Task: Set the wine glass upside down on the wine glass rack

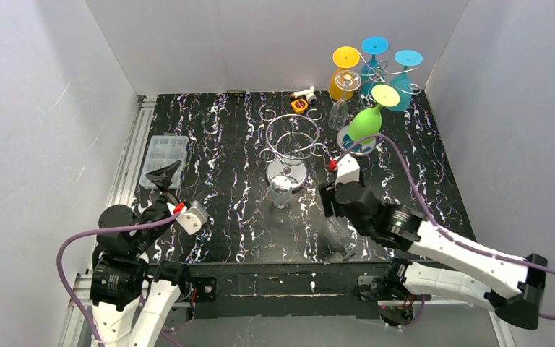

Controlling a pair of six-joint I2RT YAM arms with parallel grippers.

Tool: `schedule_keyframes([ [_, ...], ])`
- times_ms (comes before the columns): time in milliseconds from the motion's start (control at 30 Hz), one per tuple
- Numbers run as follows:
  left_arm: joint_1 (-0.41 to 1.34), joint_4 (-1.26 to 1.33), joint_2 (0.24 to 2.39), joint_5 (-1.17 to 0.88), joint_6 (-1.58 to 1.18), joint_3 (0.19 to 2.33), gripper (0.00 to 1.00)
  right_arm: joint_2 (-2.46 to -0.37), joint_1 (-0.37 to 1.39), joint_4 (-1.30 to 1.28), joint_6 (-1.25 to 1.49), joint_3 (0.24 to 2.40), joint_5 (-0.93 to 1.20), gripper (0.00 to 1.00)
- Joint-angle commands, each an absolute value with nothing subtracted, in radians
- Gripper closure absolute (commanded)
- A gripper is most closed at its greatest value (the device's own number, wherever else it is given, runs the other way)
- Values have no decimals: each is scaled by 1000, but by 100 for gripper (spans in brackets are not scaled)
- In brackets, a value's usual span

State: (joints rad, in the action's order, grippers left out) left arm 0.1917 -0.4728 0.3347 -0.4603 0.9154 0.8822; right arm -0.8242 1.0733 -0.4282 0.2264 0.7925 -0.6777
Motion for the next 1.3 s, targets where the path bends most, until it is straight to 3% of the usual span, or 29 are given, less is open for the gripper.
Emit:
schedule_keyframes([
  [0, 193, -485, 337, -465, 904, 884, 2, -943, 1068, -633, 486, 811, -664, 20],
  [367, 193, -518, 354, -491, 869, 902, 2, -1023, 1062, -805, 623, 825, -525, 2],
  [933, 193, -580, 365, -500, 808, 945, 2, -1205, 1016, -665, 625, 718, -341, 2],
  [1033, 193, -586, 368, -506, 796, 955, 2, -1236, 1015, -629, 629, 709, -331, 7],
  [1267, 193, -620, 379, -521, 762, 973, 2, -1247, 1014, -562, 637, 721, -339, 33],
])
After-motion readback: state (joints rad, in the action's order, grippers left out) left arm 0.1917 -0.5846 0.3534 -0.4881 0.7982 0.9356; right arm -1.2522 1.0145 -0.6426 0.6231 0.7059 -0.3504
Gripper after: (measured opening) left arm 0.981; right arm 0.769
